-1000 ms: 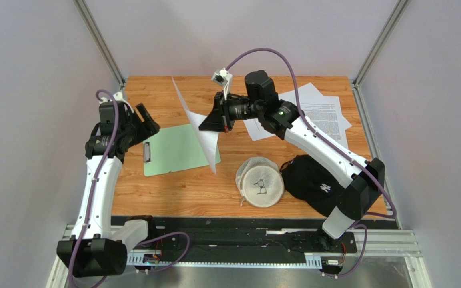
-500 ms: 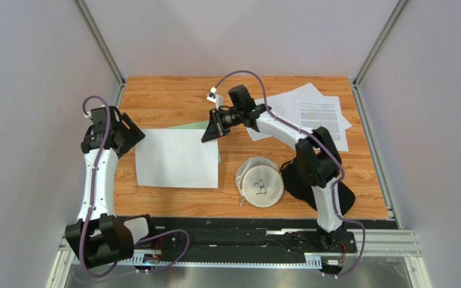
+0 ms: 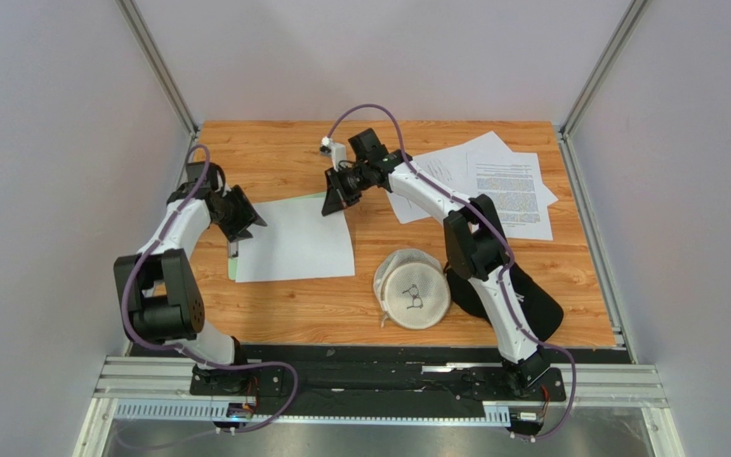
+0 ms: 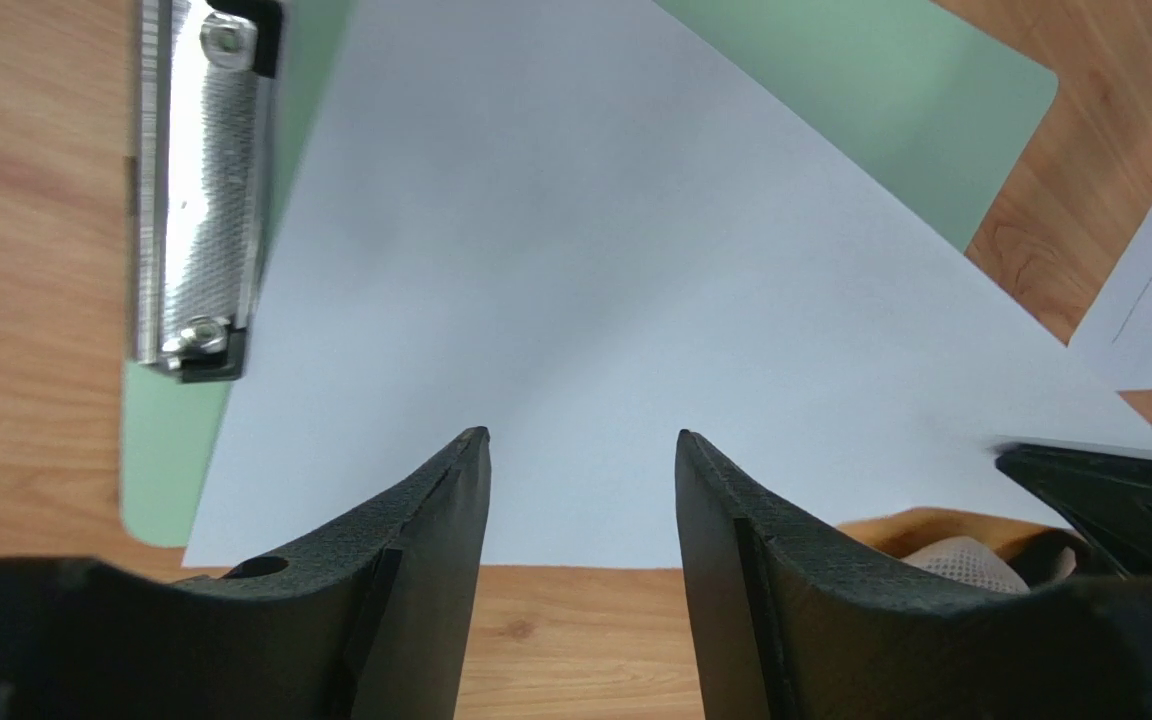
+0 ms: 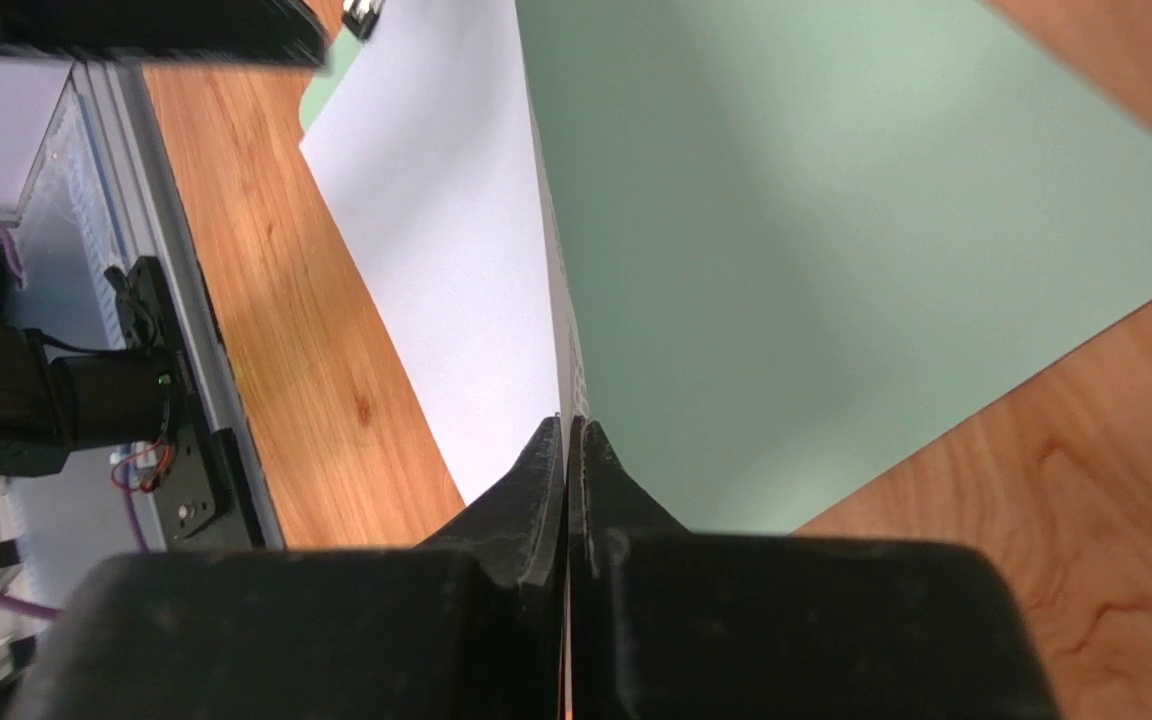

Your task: Put the files into the folder

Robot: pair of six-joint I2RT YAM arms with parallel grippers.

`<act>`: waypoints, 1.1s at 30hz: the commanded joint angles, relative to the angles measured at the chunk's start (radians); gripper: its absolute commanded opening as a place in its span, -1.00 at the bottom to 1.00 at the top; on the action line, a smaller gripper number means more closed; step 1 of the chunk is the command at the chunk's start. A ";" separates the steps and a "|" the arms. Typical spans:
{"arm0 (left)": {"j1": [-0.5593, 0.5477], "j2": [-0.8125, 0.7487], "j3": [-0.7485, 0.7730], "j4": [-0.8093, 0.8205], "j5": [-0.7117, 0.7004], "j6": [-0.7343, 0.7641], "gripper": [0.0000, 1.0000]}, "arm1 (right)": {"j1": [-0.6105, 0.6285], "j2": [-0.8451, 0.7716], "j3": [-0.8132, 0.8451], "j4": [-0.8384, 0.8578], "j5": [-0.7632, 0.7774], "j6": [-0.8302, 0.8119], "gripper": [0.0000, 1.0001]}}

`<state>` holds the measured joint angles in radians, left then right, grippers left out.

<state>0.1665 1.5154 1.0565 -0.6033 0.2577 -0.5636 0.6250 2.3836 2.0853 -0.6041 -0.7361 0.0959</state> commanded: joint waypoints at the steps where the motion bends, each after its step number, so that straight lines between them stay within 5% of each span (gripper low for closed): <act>1: -0.053 0.123 0.054 0.106 0.043 -0.058 0.10 | -0.004 0.058 0.091 -0.052 0.035 -0.090 -1.00; 8: -0.091 0.265 0.063 0.163 0.023 -0.157 -0.06 | -0.004 0.049 0.075 -0.043 0.064 -0.114 -0.94; 14: -0.091 0.244 0.023 0.162 -0.015 -0.219 -0.07 | -0.007 -0.022 -0.016 0.067 0.115 0.106 -0.14; 18: -0.093 0.227 0.017 0.166 -0.025 -0.234 -0.07 | -0.030 -0.122 -0.264 0.266 0.089 0.292 0.24; 24: -0.094 0.210 -0.003 0.181 -0.026 -0.252 -0.09 | -0.047 -0.205 -0.425 0.395 0.077 0.422 0.26; 33: -0.107 0.204 -0.023 0.212 -0.015 -0.254 -0.11 | -0.042 -0.275 -0.676 0.777 0.073 0.674 -0.08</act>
<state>0.0727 1.7664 1.0447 -0.4305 0.2447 -0.8066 0.5739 2.1376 1.4540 -0.0681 -0.6563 0.6193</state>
